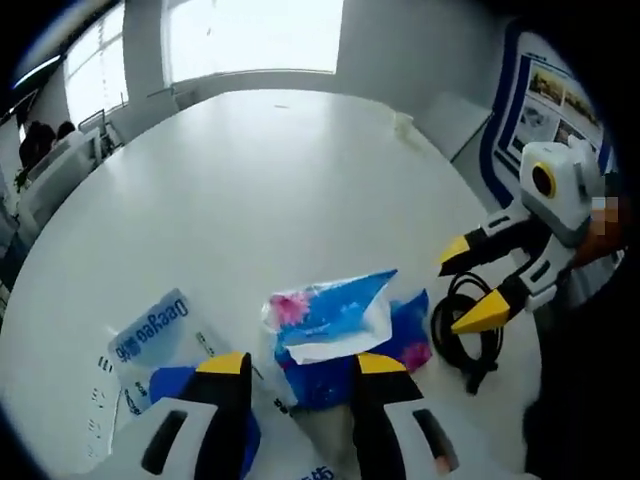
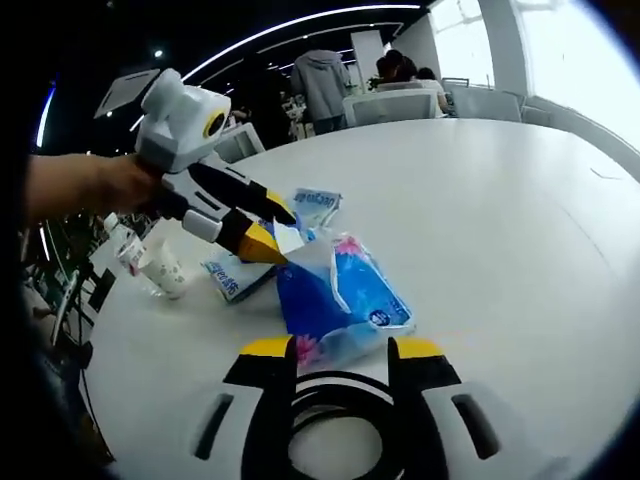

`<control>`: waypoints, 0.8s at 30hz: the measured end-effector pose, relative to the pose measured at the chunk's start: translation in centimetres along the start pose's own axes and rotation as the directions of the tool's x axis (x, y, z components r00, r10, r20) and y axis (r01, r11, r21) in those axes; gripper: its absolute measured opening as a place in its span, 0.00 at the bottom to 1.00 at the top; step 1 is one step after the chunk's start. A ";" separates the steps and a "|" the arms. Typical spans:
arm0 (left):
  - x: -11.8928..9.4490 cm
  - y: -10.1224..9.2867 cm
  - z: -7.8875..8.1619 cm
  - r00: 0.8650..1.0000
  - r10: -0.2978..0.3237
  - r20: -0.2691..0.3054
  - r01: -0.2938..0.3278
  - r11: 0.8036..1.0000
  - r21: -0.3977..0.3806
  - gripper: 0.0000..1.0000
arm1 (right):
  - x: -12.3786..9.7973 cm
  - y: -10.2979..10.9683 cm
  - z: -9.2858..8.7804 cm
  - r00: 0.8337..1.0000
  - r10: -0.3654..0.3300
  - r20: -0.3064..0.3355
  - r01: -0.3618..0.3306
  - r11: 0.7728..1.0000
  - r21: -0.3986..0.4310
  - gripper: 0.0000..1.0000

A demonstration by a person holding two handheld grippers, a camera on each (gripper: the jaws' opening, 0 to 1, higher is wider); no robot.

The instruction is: Arrange the tabletop items into an orderly group along one side of the table until the central work area is clear of visible clutter.

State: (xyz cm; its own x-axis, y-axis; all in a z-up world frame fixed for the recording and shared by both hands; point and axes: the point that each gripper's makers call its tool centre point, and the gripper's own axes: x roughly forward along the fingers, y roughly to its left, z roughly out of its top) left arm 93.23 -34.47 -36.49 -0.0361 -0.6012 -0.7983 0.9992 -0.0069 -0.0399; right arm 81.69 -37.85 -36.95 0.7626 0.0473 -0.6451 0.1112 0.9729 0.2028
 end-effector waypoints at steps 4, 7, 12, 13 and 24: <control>0.9 -0.1 -0.6 0.999 -0.029 -0.031 0.029 1.000 -0.003 0.33 | 0.5 0.0 -0.1 1.000 -0.001 -0.011 0.001 0.999 0.037 0.26; 1.5 0.0 -1.0 0.998 -0.037 -0.052 0.037 0.999 -0.003 0.33 | 0.8 0.1 -0.1 1.000 -0.010 -0.017 0.011 0.998 0.055 0.24; 2.0 0.2 -1.4 0.997 -0.040 -0.062 0.039 0.999 -0.022 0.27 | 1.5 0.2 -0.5 0.999 -0.015 -0.038 0.017 0.998 0.061 0.23; 2.0 0.2 -1.4 0.997 -0.040 -0.065 0.039 0.999 -0.021 0.25 | 1.6 0.2 -0.5 0.999 -0.017 -0.038 0.019 0.998 0.064 0.23; 2.2 0.1 -1.7 0.995 -0.017 -0.099 0.020 0.999 0.031 0.03 | 1.8 0.2 -0.9 0.997 -0.037 -0.067 0.040 0.998 0.044 0.03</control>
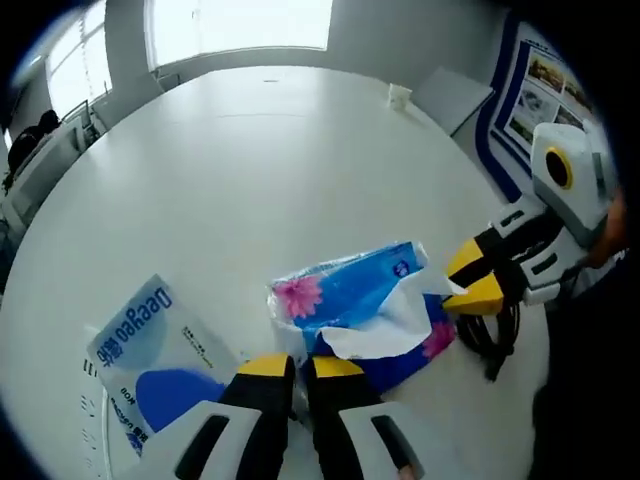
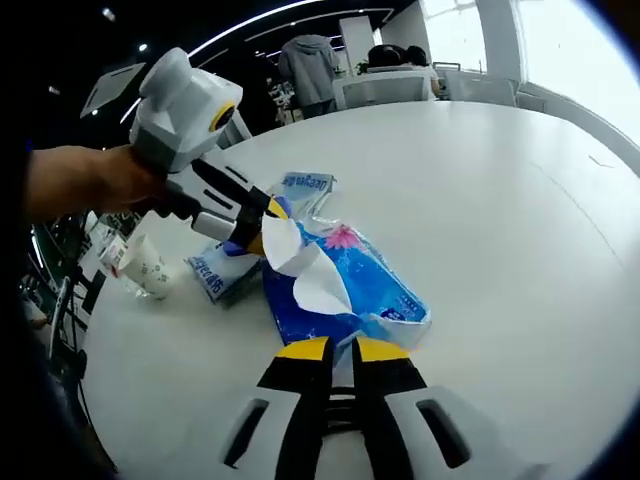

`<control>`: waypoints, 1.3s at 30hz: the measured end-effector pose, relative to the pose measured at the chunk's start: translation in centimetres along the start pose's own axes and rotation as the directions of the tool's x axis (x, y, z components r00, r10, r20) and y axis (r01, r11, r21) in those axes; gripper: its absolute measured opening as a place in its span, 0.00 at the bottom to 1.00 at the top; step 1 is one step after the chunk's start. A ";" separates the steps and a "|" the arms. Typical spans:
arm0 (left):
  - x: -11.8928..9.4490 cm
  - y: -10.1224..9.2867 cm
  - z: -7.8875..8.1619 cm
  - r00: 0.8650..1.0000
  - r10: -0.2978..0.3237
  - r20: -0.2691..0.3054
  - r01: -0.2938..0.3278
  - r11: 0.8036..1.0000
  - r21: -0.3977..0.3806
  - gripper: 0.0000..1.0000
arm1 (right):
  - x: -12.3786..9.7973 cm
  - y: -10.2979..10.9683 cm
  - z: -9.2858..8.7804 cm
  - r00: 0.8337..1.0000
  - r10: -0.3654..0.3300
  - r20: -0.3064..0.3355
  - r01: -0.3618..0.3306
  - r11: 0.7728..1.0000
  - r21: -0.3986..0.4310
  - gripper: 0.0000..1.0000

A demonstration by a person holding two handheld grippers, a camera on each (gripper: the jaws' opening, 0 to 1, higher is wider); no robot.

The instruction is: Arrange the tabletop items into an orderly group along one side of the table until the central work area is clear of visible clutter.

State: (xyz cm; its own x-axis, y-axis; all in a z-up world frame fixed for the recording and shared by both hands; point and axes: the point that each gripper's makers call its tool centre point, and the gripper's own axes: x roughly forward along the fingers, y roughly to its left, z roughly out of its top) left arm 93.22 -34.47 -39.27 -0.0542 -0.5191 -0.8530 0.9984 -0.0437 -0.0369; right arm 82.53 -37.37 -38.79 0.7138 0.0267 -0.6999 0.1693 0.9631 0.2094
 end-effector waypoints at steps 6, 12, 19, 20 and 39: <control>-1.3 0.1 0.2 1.000 0.001 0.011 -0.002 0.999 0.035 0.01 | -0.9 -0.7 0.5 0.999 -0.018 0.028 0.018 1.000 0.018 0.00; -2.9 -0.1 1.2 0.999 0.016 0.046 -0.017 1.000 0.022 0.00 | -1.9 -0.6 1.8 0.996 -0.029 0.085 0.031 0.999 -0.013 0.00; -4.9 -0.5 2.4 0.996 0.050 0.080 -0.050 0.999 -0.003 0.00 | -3.6 -0.7 3.3 0.988 -0.033 0.148 0.037 0.999 -0.030 0.00; -5.1 -0.6 2.5 0.995 0.055 0.083 -0.055 0.998 -0.007 0.00 | -3.8 -0.7 3.5 0.988 -0.031 0.153 0.036 0.999 -0.036 0.00; -6.8 -2.2 3.1 0.963 0.213 0.164 -0.140 0.919 -0.368 0.00 | -5.3 -3.3 9.1 0.987 0.035 0.156 0.012 0.957 -0.291 0.00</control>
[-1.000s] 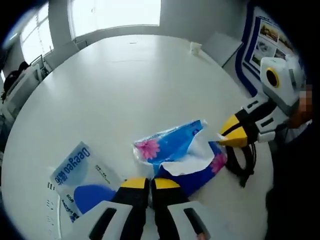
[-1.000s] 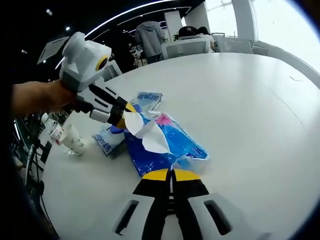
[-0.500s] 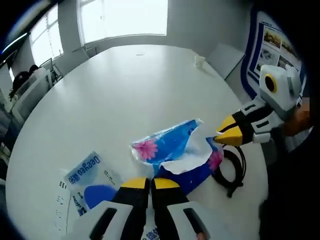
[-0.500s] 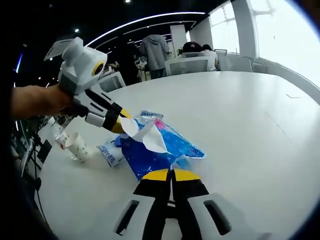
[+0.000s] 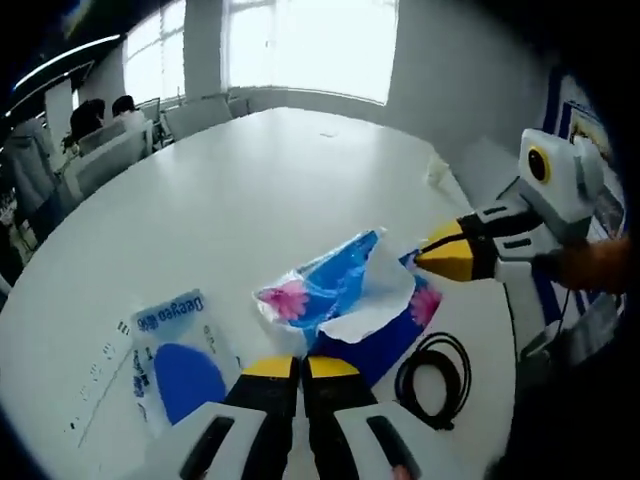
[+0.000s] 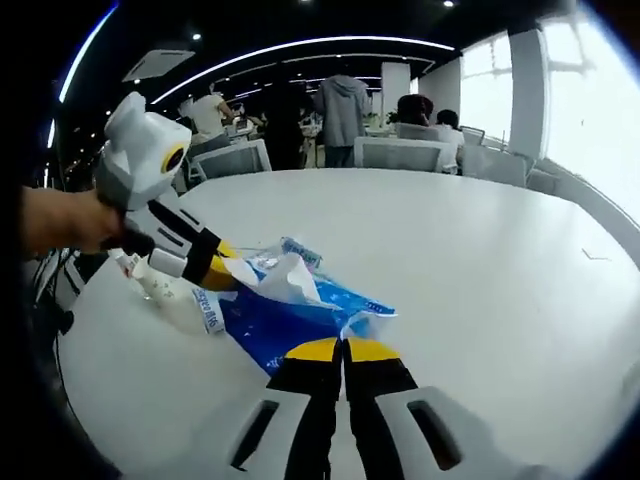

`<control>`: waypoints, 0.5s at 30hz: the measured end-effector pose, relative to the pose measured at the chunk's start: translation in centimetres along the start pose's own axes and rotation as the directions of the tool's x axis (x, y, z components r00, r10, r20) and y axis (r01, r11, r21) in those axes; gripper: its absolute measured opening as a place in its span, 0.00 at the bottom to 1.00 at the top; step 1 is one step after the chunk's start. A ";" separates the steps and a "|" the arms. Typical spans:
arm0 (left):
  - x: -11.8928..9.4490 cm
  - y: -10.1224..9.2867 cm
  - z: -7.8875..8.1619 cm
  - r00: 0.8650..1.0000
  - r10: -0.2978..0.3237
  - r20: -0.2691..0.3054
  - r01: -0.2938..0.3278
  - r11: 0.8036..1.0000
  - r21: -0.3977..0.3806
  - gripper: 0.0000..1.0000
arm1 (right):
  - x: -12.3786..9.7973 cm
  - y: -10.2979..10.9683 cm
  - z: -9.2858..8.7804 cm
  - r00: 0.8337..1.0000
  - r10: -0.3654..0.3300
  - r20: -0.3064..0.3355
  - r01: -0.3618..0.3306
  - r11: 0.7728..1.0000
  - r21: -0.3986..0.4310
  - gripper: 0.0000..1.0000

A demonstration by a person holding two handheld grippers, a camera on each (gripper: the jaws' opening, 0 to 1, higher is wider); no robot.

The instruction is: Arrange the tabletop items into an orderly group along one side of the table until the central work area is clear of visible clutter.

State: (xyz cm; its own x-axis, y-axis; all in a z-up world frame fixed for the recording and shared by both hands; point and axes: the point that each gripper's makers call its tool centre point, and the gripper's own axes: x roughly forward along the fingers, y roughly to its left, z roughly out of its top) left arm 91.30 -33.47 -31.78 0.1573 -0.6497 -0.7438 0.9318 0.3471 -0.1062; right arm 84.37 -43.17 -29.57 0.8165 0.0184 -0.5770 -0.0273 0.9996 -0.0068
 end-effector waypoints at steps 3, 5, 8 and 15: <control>0.4 -0.6 -0.3 1.000 0.004 0.007 -0.004 0.999 -0.043 0.00 | 0.0 -0.7 0.1 1.000 -0.002 -0.005 0.002 0.999 -0.050 0.00; 0.5 -1.0 -0.4 1.000 0.004 0.017 -0.004 0.999 -0.042 0.00 | -0.1 -1.1 0.2 1.000 -0.001 -0.009 0.001 0.998 -0.055 0.00; 0.9 -1.6 -0.6 0.999 0.008 0.032 -0.005 0.997 -0.071 0.00 | 0.4 -2.1 0.4 1.000 0.015 -0.014 -0.016 0.996 -0.083 0.00; 2.0 -2.0 -1.0 0.999 0.033 0.039 -0.025 0.980 -0.198 0.00 | 1.8 -3.1 0.4 0.997 0.070 -0.024 -0.073 0.989 -0.132 0.00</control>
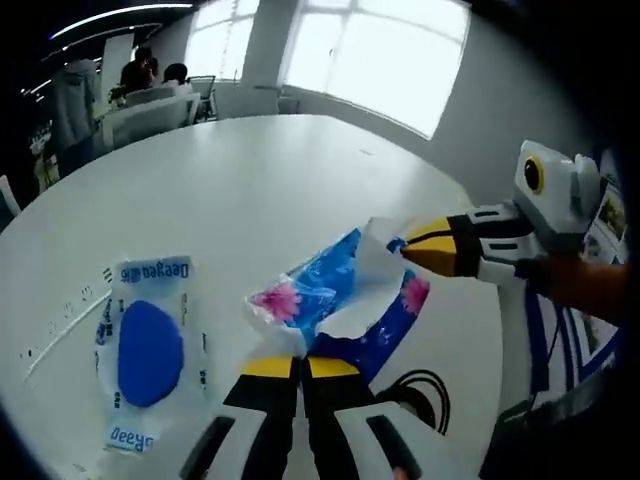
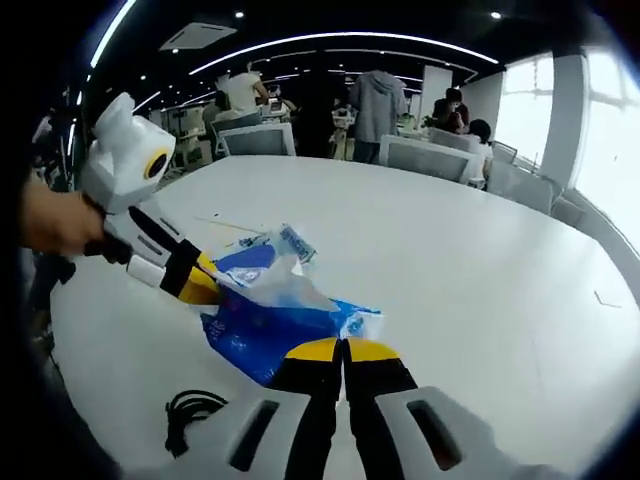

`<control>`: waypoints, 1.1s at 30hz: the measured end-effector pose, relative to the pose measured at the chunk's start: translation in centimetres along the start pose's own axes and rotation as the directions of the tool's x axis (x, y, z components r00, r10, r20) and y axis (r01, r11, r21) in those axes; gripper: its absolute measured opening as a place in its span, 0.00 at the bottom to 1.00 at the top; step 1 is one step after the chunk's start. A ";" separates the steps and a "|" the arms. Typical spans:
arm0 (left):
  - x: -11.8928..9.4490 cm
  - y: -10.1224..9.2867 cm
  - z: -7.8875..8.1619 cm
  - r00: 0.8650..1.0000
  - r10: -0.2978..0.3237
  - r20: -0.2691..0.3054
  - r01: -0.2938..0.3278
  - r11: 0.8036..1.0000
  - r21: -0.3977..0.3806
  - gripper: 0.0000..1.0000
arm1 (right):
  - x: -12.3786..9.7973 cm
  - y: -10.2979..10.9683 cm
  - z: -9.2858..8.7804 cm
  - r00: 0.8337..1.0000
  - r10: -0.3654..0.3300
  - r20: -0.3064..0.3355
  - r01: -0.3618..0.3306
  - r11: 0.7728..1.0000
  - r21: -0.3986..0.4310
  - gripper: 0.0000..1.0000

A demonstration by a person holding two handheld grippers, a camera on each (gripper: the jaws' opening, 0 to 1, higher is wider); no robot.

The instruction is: Arrange the tabletop items into an orderly group along one side of the table until the central work area is clear of visible clutter.

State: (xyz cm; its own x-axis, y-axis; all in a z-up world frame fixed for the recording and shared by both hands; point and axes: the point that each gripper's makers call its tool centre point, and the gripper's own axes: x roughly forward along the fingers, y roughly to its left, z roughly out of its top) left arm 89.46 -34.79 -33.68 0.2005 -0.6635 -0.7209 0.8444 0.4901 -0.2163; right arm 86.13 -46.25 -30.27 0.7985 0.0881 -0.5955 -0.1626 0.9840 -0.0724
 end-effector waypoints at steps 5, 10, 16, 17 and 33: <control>0.8 -0.5 0.2 1.000 0.007 0.010 -0.007 1.000 -0.021 0.00 | 0.8 -1.2 -0.1 1.000 0.007 -0.006 -0.007 0.999 -0.040 0.00; 1.7 -0.8 0.2 1.000 0.014 0.012 -0.014 0.999 -0.051 0.00 | 1.3 -1.8 -0.6 1.000 0.017 -0.004 -0.018 0.999 -0.036 0.00; 2.8 -1.7 -0.6 0.999 -0.034 -0.011 0.033 0.999 -0.036 0.00 | 2.2 -3.0 -1.8 1.000 0.010 -0.009 -0.010 1.000 -0.030 0.00; 2.9 -1.6 -0.6 0.999 -0.033 -0.010 0.033 0.999 -0.041 0.00 | 2.3 -3.2 -1.8 1.000 0.007 -0.004 -0.007 1.000 -0.031 0.00; 6.2 -0.7 0.4 1.000 -0.030 0.002 0.030 0.998 -0.058 0.00 | 4.5 -4.8 -3.6 1.000 -0.022 -0.016 0.021 0.998 -0.064 0.00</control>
State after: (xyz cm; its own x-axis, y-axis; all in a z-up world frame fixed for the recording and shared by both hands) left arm 90.26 -39.48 -37.73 0.1762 -0.6789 -0.7128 0.8198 0.5021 -0.2756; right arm 88.42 -51.18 -35.53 0.7922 0.0643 -0.6068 -0.1832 0.9736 -0.1359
